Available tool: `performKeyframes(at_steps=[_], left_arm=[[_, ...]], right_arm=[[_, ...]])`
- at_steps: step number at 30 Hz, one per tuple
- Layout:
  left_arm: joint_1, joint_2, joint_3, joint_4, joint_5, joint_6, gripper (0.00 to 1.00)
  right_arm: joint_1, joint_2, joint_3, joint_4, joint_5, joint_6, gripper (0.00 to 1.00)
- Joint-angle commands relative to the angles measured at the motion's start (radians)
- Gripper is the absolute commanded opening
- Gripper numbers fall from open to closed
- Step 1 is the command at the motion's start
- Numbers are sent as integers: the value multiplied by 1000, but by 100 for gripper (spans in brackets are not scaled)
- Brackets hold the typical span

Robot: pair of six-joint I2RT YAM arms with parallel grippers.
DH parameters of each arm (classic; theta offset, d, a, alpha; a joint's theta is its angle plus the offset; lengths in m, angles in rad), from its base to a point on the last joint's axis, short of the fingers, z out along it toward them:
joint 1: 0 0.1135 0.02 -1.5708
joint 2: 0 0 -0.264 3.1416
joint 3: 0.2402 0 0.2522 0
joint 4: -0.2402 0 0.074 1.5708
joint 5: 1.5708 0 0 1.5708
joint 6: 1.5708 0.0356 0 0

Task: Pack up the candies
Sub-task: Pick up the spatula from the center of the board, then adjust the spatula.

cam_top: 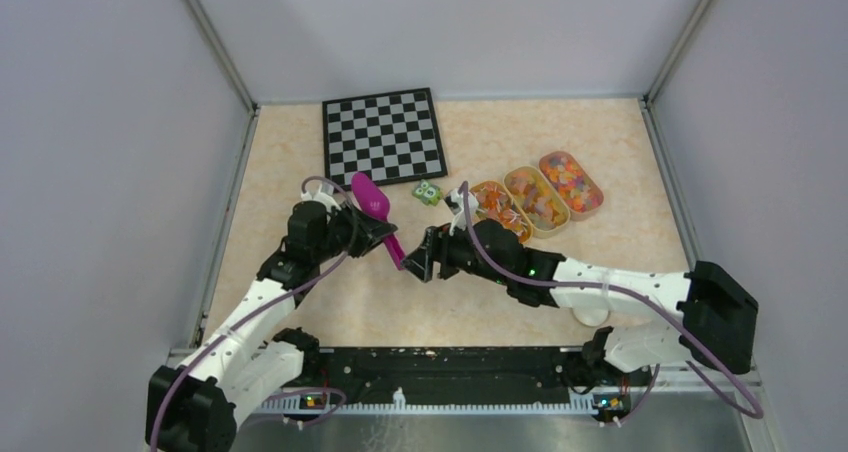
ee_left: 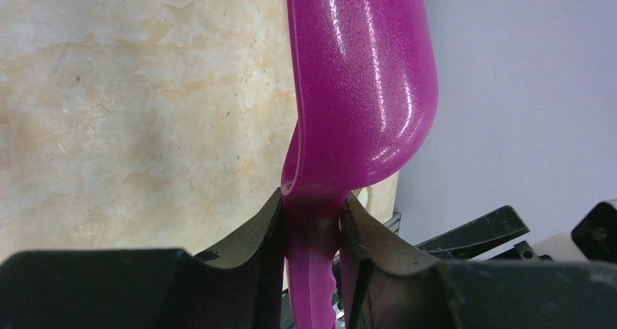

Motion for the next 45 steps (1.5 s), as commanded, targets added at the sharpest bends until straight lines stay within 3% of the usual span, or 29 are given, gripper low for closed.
performKeyframes(at_steps=[1, 6, 13, 18, 20, 21, 25, 27, 29, 33, 37, 42, 45], left_arm=[[-23, -16, -25, 121, 23, -20, 0], [-42, -8, -39, 163, 40, -35, 4], [-71, 25, -31, 129, 7, -63, 0], [-87, 43, -48, 176, 10, -50, 1], [-88, 42, -61, 210, 26, -68, 8], [-89, 43, -61, 224, 36, -67, 15], [-90, 23, -61, 272, 75, -2, 58], [-89, -10, -61, 284, 86, 51, 73], [-89, -54, -60, 290, 87, 107, 82], [-89, -150, -73, 368, 126, 168, 88], [-89, -219, -97, 472, 153, 134, 89], [-89, -235, -133, 609, 193, 69, 91], [-89, -200, -175, 769, 246, -14, 92]], right_arm=[[27, 73, 82, 91, 70, -46, 66], [45, 133, 116, 108, 72, -64, 64], [53, 182, 129, 100, 109, -67, 61], [52, 218, 138, 116, 115, -70, 45], [53, 230, 146, 111, 118, -68, 35], [53, 233, 149, 107, 120, -65, 25], [43, 182, 122, 129, 97, 9, 2], [28, 128, 95, 159, 68, 53, 0], [5, 68, 63, 187, 42, 102, 0], [-68, -40, -55, 356, -105, 249, 0], [-129, -94, -167, 570, -207, 395, 0], [-174, -41, -231, 821, -327, 516, 0], [-187, 37, -273, 1055, -376, 621, 0]])
